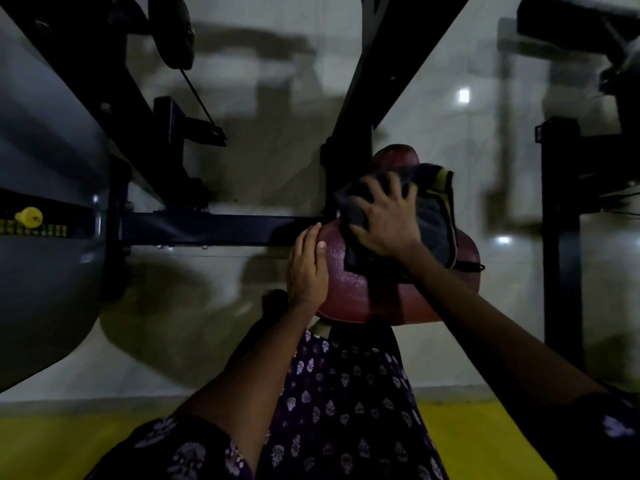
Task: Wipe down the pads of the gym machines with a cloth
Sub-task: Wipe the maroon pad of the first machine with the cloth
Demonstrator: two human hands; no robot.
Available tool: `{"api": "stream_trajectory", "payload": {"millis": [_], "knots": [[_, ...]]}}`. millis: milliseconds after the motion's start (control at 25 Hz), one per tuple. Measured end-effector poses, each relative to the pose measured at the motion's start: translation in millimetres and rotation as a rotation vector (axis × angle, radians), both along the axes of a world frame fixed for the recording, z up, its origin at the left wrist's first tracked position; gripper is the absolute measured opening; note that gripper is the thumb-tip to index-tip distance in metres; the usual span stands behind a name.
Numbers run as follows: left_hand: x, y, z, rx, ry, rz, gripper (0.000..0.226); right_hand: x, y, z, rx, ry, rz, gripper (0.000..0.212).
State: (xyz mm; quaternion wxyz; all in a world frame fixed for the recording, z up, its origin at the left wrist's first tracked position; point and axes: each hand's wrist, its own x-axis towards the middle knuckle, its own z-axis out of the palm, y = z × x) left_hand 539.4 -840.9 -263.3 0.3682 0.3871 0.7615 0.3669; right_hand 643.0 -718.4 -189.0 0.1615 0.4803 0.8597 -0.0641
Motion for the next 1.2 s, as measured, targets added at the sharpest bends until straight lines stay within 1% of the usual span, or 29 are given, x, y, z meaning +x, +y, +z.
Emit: {"api": "stream_trajectory", "payload": {"millis": [80,160,200,240,280,360,440,520,600,680,760,880,960,1000,1040,1120,1200], "knots": [[-0.2,0.6,1.2,-0.020,0.010,-0.017,0.062,-5.8,-5.4,-4.8,-0.091,0.030,0.166,0.065],[0.1,0.4,2.7,-0.025,0.027,-0.027,0.063,1.5,14.2,-6.3,-0.101,0.052,0.286,0.080],[-0.2,0.3,3.4,-0.024,0.033,-0.032,0.063,8.3,28.9,-8.5,-0.071,0.069,0.304,0.082],[-0.9,1.3,2.6,-0.021,0.033,-0.031,0.062,15.1,43.2,-10.3,-0.022,0.098,0.260,0.081],[-1.9,1.5,1.2,-0.015,0.032,-0.026,0.062,20.9,54.7,-11.4,0.018,0.146,0.155,0.077],[-2.2,1.3,-0.8,0.009,0.041,-0.012,0.060,25.3,67.4,-12.2,0.052,0.268,-0.133,0.066],[-1.7,2.1,-1.0,0.019,0.046,-0.009,0.056,25.7,70.0,-18.4,0.004,0.404,-0.378,0.059],[-0.7,8.1,4.1,-0.028,0.061,0.013,0.050,32.7,71.3,-20.6,-0.073,0.583,-0.592,0.059],[0.0,18.7,8.8,-0.083,0.156,0.078,0.045,46.3,68.1,-18.7,-0.156,0.712,-0.779,0.056],[9.1,30.1,15.1,-0.066,0.313,0.109,0.047,63.2,57.3,-18.3,-0.237,0.731,-0.852,0.050],[34.3,41.4,20.5,-0.004,0.428,0.053,0.048,86.3,43.2,-13.5,-0.294,0.675,-0.826,0.048],[73.0,63.0,28.1,0.055,0.487,-0.142,0.051,136.3,26.9,-19.2,-0.344,0.522,-0.685,0.047],[82.8,72.8,27.8,0.040,0.524,-0.211,0.055,177.6,20.2,-28.2,-0.423,0.524,-0.691,0.045],[84.4,73.9,26.3,0.042,0.562,-0.219,0.056,196.6,13.4,-30.3,-0.475,0.589,-0.760,0.041],[84.6,73.0,24.2,0.048,0.599,-0.222,0.055,210.9,2.7,-31.0,-0.513,0.682,-0.872,0.034],[84.9,71.9,21.1,0.057,0.657,-0.221,0.055,225.0,-27.9,-34.5,-0.538,0.869,-1.177,0.022],[87.2,74.4,20.8,0.044,0.681,-0.219,0.055,220.8,-64.9,-38.1,-0.503,0.999,-1.441,0.024]]}}
